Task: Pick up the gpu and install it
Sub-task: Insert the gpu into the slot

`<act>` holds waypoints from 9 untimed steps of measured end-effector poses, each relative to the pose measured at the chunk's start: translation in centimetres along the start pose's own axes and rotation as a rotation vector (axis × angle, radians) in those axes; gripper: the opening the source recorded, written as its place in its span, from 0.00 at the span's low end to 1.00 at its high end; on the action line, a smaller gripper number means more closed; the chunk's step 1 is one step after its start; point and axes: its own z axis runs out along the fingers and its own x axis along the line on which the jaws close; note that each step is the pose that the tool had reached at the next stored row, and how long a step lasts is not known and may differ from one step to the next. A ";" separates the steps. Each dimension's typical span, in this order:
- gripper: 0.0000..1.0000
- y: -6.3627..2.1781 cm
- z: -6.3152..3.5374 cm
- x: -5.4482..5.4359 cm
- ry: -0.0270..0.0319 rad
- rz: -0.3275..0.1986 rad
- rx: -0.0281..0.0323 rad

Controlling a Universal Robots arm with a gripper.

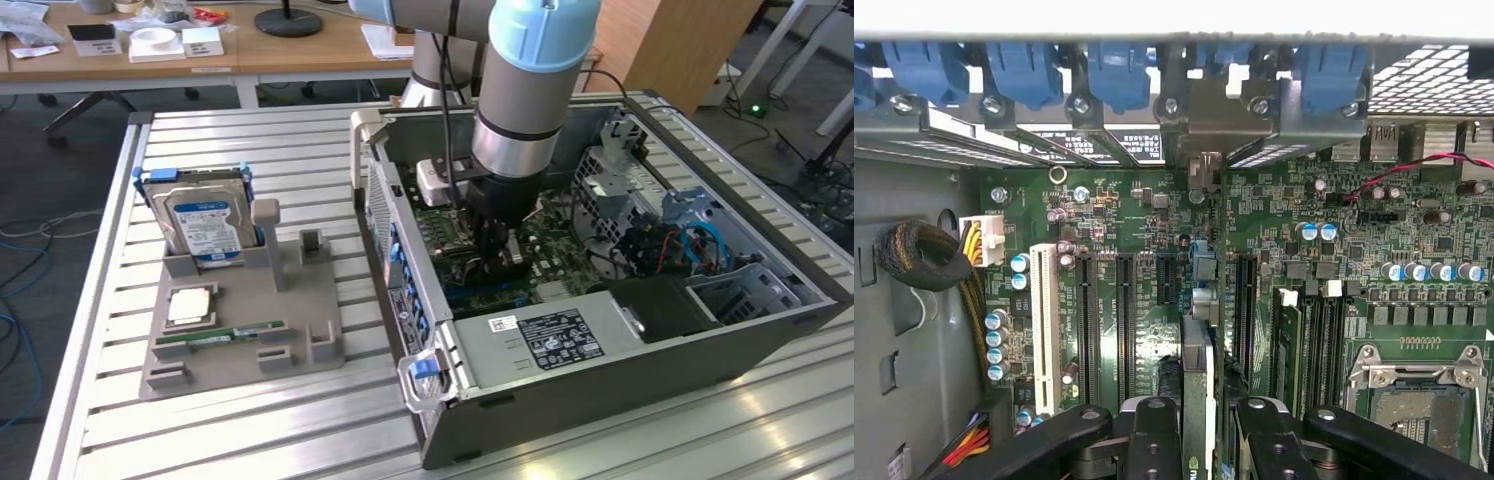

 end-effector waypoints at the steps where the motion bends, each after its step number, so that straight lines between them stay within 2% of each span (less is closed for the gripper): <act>1: 0.26 0.00 0.00 0.0 0.0000 0.000 -0.0001; 9: 0.26 0.11 0.01 0.0 0.0002 0.000 0.0002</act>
